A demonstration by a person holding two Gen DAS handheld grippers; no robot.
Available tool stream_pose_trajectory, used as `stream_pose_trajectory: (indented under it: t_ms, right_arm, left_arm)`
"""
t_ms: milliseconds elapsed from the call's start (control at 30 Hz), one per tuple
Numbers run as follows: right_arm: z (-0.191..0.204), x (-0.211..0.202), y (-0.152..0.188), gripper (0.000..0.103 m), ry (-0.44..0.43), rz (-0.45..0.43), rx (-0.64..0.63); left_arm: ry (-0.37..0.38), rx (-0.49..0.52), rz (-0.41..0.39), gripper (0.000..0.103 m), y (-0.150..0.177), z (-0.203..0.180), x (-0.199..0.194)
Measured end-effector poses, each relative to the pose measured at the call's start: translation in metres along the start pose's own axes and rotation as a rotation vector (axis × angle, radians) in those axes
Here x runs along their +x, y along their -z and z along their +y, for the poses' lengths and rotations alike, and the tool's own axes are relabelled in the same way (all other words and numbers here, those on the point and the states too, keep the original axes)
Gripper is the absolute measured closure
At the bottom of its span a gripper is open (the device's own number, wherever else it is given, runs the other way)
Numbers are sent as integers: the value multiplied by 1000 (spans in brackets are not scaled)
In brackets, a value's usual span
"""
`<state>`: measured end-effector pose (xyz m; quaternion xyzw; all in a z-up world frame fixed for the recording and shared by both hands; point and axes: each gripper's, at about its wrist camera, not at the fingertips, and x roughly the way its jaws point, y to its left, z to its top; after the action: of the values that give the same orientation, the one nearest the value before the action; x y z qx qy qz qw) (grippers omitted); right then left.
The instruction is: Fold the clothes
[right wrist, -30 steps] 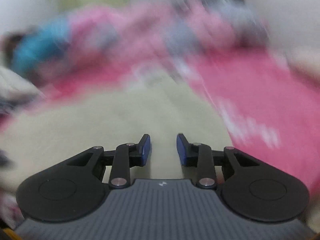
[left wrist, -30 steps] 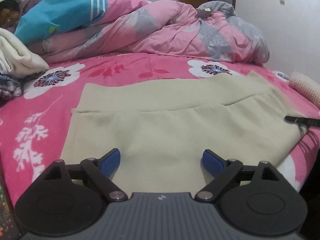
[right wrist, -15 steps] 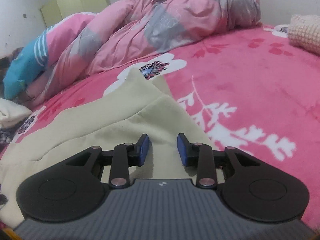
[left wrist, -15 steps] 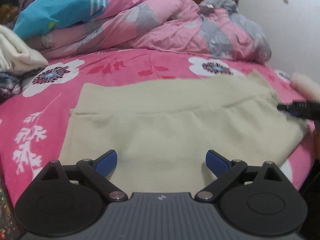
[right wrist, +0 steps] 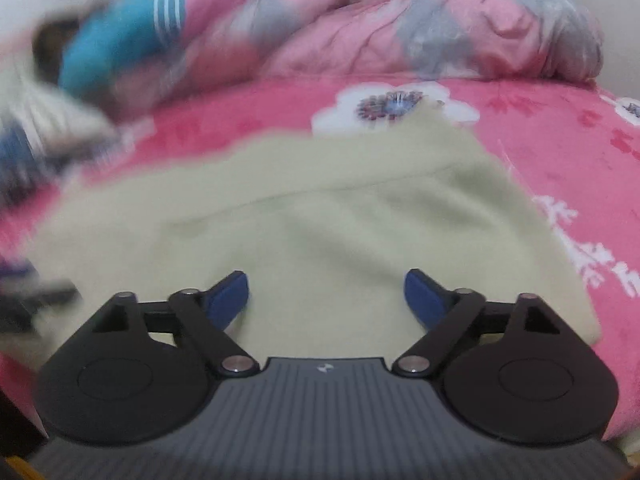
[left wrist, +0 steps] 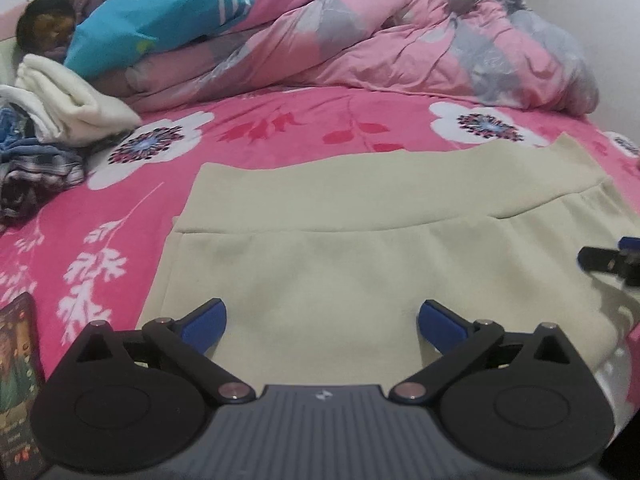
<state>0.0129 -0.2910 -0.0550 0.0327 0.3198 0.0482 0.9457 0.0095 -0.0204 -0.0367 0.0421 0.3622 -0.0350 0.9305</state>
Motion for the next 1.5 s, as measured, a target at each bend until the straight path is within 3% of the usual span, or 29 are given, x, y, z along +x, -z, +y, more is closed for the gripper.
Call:
stream_pose_trajectory:
  t_ms: [67,433,1033,1233,1500]
  right_arm:
    - [14,3,4,1,43,-5,-64]
    - [25,1,5,1,91,29,-61]
    - [21,4,-3,1,65,86,-25]
    - [27,3,2,1,97,57,-38]
    - [26,5,-3,1,102,86,-38]
  left_arm:
    - [-12,1,15,0,-2,-1,0]
    - [-32,-27,137,0,-17,-3,5]
    - [-31,-64,163,0,-21,-1,8]
    - [-40,-73,169,0,-21,-2,9]
    - [-46,-85,185,0,-24,-2,11]
